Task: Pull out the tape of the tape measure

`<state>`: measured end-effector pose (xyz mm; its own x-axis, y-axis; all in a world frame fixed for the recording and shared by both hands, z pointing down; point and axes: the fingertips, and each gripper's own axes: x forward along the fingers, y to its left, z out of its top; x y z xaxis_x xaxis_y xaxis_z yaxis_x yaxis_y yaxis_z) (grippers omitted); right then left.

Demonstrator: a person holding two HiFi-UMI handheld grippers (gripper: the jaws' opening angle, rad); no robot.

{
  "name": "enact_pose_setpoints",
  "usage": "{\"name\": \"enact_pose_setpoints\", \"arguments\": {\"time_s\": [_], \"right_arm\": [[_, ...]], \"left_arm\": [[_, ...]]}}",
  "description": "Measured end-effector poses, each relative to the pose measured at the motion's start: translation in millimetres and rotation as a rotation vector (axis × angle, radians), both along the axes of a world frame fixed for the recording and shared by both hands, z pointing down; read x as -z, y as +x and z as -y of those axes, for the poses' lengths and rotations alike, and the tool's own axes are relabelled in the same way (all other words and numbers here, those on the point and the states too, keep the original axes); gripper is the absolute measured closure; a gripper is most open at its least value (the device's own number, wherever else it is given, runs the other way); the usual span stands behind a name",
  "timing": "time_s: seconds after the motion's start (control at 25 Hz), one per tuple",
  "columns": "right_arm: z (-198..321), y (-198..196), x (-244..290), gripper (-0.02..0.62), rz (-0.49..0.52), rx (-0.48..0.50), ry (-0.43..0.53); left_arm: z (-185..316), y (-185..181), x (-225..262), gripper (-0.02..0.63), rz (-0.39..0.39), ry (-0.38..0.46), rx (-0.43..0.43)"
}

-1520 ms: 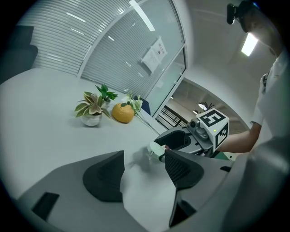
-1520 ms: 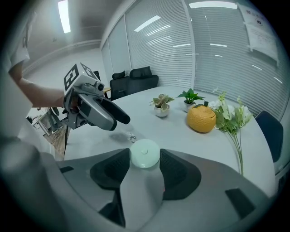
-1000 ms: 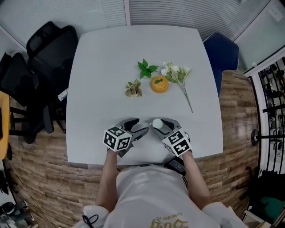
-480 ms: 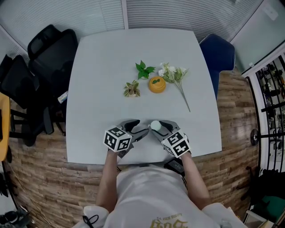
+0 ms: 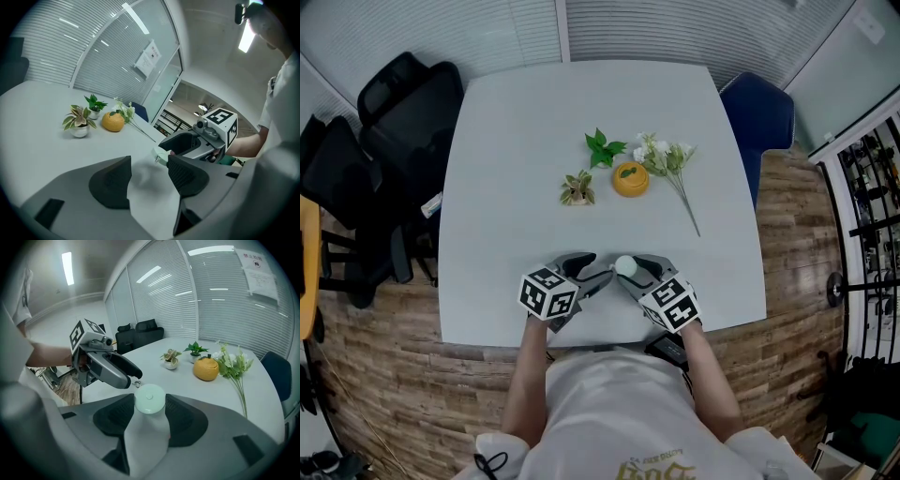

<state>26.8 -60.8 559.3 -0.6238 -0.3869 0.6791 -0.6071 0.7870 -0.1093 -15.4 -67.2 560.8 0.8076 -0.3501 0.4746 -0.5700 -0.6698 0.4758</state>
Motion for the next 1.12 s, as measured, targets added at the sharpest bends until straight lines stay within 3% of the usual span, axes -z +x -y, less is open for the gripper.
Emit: {"name": "enact_pose_setpoints", "arguments": {"time_s": [1.12], "right_arm": [[1.0, -10.3, 1.7, 0.37, 0.037, 0.057, -0.034]], "left_arm": [[-6.0, 12.5, -0.1, 0.569, -0.068, -0.022, -0.109]]}}
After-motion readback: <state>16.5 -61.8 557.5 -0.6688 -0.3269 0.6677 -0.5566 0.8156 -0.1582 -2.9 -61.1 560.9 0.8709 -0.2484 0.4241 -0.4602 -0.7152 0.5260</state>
